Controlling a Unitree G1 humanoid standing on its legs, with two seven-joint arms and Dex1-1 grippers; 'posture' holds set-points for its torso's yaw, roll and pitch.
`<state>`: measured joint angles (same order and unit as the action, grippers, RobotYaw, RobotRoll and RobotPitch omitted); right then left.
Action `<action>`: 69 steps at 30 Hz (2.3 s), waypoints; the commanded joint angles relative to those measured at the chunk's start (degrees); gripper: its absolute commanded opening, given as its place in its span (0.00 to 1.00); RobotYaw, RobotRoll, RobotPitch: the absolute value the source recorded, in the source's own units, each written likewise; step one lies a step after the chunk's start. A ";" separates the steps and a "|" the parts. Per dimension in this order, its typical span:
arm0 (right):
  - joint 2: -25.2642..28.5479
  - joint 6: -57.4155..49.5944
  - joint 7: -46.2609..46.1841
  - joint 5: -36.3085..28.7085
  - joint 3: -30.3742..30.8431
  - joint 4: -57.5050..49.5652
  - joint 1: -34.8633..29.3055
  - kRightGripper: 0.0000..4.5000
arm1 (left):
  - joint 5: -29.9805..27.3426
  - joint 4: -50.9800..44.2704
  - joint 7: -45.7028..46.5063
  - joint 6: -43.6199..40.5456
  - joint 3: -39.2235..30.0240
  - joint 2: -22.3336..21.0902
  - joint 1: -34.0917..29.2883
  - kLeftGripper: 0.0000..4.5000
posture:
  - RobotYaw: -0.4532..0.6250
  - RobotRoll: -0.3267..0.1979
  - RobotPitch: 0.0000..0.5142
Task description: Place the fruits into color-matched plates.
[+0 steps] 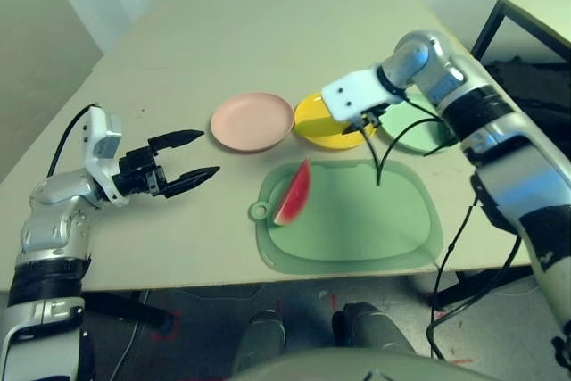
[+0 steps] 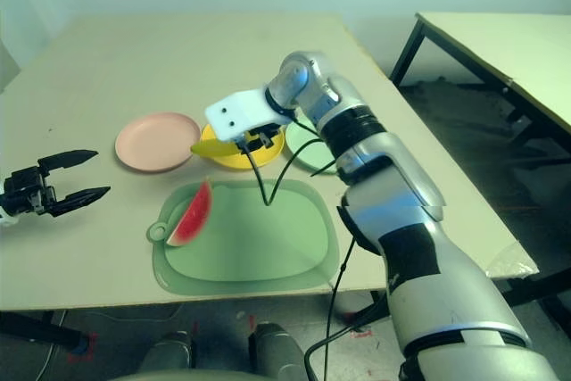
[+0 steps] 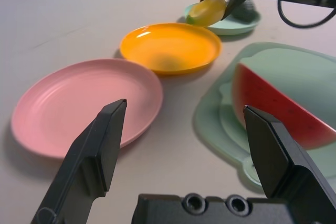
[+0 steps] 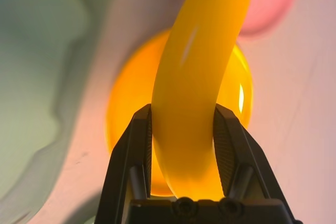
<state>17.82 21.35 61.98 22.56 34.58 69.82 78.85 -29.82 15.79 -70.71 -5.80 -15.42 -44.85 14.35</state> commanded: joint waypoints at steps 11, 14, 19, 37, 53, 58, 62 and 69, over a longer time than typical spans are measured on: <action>-3.16 -4.64 -10.54 5.75 -1.08 7.60 -2.60 0.58 | 0.13 -6.01 1.19 -3.20 -0.38 -0.82 -3.07 1.00 | 0.44 0.62 0.08; -3.14 -4.58 -10.52 6.22 -1.43 7.58 -2.81 0.82 | 0.22 -6.05 1.21 -3.31 -0.35 -0.89 -3.05 1.00 | 0.43 0.62 0.09; -1.80 -3.43 -9.86 6.27 -2.23 7.15 -2.38 1.00 | 0.15 -6.31 1.06 -3.78 0.09 -0.84 -2.57 1.00 | 0.43 0.62 0.09; 13.16 -40.01 17.25 -30.69 -32.38 -40.17 -30.35 1.00 | 1.94 -3.68 -0.29 -2.56 1.90 0.03 -0.61 1.00 | 0.37 0.62 0.10; 17.45 -17.33 30.00 -45.48 -43.31 -41.85 -60.86 1.00 | 5.04 -2.07 -3.43 -3.78 7.37 -0.90 6.25 1.00 | 0.33 0.62 0.04; 16.86 -11.83 30.32 -45.41 -42.89 -36.94 -60.80 1.00 | 7.22 -3.71 -3.94 -11.20 12.92 -2.65 13.12 1.00 | 0.31 0.62 0.02; 16.63 -9.88 30.04 -45.54 -42.75 -35.93 -61.37 1.00 | 9.10 -4.61 -6.52 -17.90 18.04 -4.88 17.49 1.00 | 0.29 0.62 0.01; 16.24 -8.99 28.90 -45.64 -42.26 -37.30 -62.76 1.00 | 17.74 8.34 -20.62 13.42 26.23 -5.19 28.74 1.00 | 0.25 0.62 0.00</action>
<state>34.15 11.75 91.16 -23.33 -8.26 32.93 16.69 -14.18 19.49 -88.10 -1.44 8.66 -49.73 41.16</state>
